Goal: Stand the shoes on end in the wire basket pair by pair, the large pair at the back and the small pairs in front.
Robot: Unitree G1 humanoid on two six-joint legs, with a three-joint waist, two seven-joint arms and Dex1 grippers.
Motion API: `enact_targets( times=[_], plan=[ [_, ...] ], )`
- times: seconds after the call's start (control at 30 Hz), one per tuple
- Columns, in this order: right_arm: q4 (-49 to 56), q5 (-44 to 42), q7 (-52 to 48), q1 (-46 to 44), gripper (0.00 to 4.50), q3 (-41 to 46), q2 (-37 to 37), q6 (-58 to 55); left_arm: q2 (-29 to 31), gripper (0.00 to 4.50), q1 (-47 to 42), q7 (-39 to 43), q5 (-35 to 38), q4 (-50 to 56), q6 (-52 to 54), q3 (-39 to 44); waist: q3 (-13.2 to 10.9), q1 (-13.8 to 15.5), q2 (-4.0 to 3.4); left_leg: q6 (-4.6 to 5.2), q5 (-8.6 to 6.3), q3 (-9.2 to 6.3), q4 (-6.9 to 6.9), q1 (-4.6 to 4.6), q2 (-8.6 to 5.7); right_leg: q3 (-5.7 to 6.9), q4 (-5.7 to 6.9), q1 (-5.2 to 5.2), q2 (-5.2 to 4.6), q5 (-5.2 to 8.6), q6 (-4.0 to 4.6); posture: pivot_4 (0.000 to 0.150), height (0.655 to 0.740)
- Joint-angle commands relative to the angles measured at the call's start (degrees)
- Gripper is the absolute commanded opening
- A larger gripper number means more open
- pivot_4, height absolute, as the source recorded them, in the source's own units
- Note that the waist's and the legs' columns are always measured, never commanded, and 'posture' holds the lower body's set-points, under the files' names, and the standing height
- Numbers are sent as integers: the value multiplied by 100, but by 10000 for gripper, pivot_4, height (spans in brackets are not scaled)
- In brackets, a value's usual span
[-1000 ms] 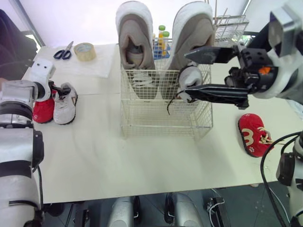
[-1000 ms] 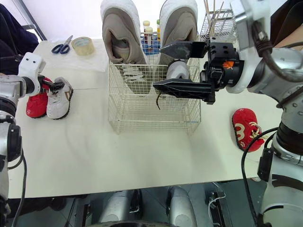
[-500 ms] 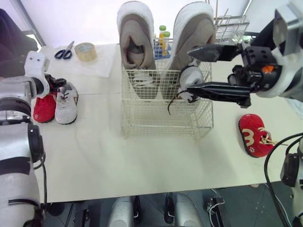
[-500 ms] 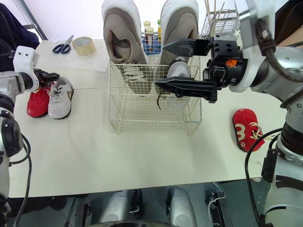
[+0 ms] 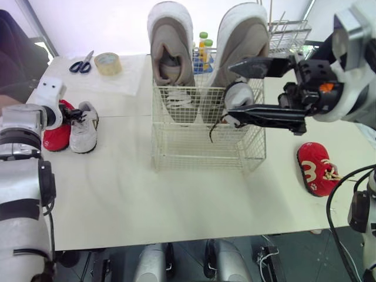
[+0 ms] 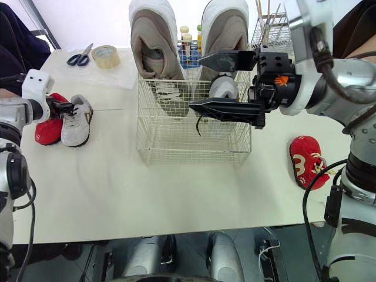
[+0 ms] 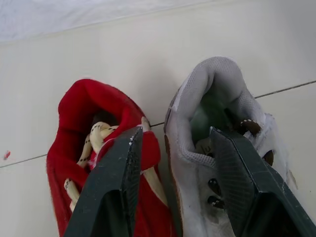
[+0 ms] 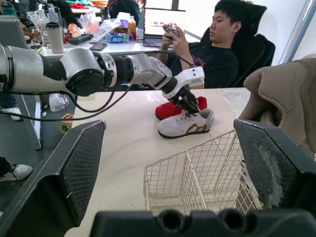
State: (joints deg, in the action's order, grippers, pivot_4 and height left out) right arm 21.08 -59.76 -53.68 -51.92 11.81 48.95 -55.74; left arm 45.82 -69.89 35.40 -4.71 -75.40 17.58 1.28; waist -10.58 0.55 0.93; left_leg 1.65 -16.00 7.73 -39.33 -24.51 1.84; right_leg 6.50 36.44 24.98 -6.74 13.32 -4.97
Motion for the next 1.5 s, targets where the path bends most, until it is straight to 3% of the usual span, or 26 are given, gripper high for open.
enact_targets(
  times=[0.03, 0.53, 0.63, 0.7, 0.73, 0.9, 1.17, 1.3, 1.5],
  plan=[
    [62, -35, 49, -141, 45000, 115, 84, 131, -35, 22203, -20, -219, -87, -7, -159, 47, 0, -2, 0, 0, 0, 0, 0, 0, 0, 0, 0, 0, 0, 0, 0, 1500, 7400],
    [286, -255, 428, -20, 45000, 351, 376, 28, -443, 22203, 233, -1069, -68, -231, 46, 460, 1, 0, 1, 0, 0, -2, -8, 4, 0, 0, 16, 0, -3, 0, 0, 1500, 7400],
    [311, -308, 514, 32, 45000, 386, 431, 42, -449, 13523, 373, -1100, -137, -234, 56, 473, 1, -7, 1, 1, 0, -3, -15, 5, 1, -1, 21, 0, -4, 0, 0, 1500, 7400],
    [319, -334, 553, 64, 45000, 403, 461, 57, -452, 3152, 431, -1098, -91, -232, 98, 544, 2, -13, 1, 2, -1, -4, -21, 6, 2, -3, 29, 0, -5, 0, 0, 1500, 7400],
    [325, -353, 570, 77, 45000, 414, 468, 58, -447, 347, 451, -1098, -73, -230, 106, 577, 2, -16, 1, 4, -3, -5, -26, 5, 2, -3, 33, 0, -5, 0, 0, 1500, 7400],
    [271, -339, 556, 103, 45000, 408, 488, 92, -382, 347, 323, -1151, 73, -170, -5, 836, 2, -42, 0, 12, -7, -7, -50, 6, 6, -6, 54, 0, -8, 0, 0, 1500, 7400],
    [170, -263, 441, 103, 45000, 326, 450, 134, -310, 347, -713, -923, 898, 366, -837, 1595, -15, 19, 34, 18, -11, -12, -69, -5, 8, -5, 62, 2, -9, 0, 0, 1500, 7400],
    [87, -279, 425, 99, 45000, 294, 386, 136, -455, 347, -637, -646, 1603, 1478, -1386, 2072, -14, -7, 37, 29, -18, -6, -72, -10, 4, -7, 58, 2, -16, -1, -1, 1500, 7400],
    [-19, -244, 292, 527, 45000, 452, 644, 18, -1314, 347, 769, -923, 3220, 5685, -520, 2709, -14, -36, 36, 28, -18, -7, -70, -5, 5, -11, 59, -3, -17, -2, -3, 1500, 7400]
  ],
)
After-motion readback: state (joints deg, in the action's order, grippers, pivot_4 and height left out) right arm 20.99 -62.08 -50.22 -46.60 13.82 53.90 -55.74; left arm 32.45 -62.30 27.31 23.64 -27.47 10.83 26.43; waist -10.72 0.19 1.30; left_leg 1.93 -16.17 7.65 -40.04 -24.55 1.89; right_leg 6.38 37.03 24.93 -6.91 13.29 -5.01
